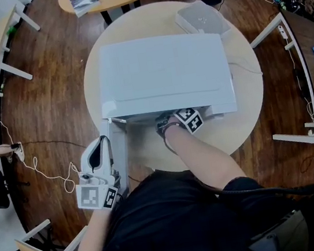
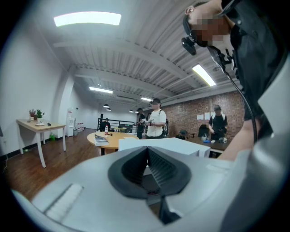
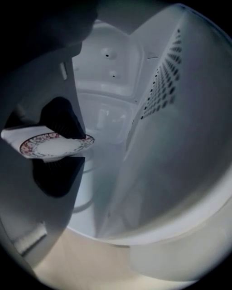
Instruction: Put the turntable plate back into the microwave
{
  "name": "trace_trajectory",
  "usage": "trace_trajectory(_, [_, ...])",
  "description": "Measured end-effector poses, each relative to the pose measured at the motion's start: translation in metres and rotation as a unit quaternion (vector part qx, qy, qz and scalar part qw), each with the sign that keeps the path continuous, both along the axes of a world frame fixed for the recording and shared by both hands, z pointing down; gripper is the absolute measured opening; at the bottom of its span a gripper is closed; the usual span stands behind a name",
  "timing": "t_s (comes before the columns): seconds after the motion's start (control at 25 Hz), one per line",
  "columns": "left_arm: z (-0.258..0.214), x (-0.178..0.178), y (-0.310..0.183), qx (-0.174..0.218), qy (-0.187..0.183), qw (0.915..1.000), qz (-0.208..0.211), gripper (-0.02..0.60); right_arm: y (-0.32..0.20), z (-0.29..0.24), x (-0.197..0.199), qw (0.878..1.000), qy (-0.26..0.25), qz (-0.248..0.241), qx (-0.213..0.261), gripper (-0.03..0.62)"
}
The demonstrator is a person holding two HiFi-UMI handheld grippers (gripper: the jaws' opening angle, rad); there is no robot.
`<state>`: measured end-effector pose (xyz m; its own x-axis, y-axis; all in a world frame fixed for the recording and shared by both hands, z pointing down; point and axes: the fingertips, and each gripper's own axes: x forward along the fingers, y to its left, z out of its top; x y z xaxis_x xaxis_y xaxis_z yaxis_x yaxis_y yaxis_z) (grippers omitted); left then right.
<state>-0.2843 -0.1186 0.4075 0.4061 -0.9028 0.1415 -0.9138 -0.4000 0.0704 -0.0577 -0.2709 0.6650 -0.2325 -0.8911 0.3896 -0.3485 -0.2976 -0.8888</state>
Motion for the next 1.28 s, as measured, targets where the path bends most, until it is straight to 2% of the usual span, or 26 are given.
trace_trajectory(0.44, [0.003, -0.002, -0.002, -0.001, 0.004, 1.0000, -0.001, 0.005, 0.021, 0.002, 0.009, 0.999, 0.035, -0.018, -0.012, 0.129])
trace_trajectory(0.8, [0.006, -0.004, -0.003, -0.005, 0.006, 1.0000, 0.002, 0.005, 0.050, -0.008, 0.001, 0.991, 0.087, -0.101, 0.017, 0.129])
trace_trajectory(1.04, [0.009, -0.006, -0.004, -0.009, 0.010, 0.9999, 0.003, 0.005, 0.073, -0.016, 0.005, 0.976, 0.136, -0.163, 0.043, 0.129])
trace_trajectory(1.28, [0.011, -0.015, -0.005, -0.011, 0.009, 0.9999, -0.008, 0.005, 0.093, -0.033, 0.010, 0.969, 0.142, -0.194, 0.064, 0.129])
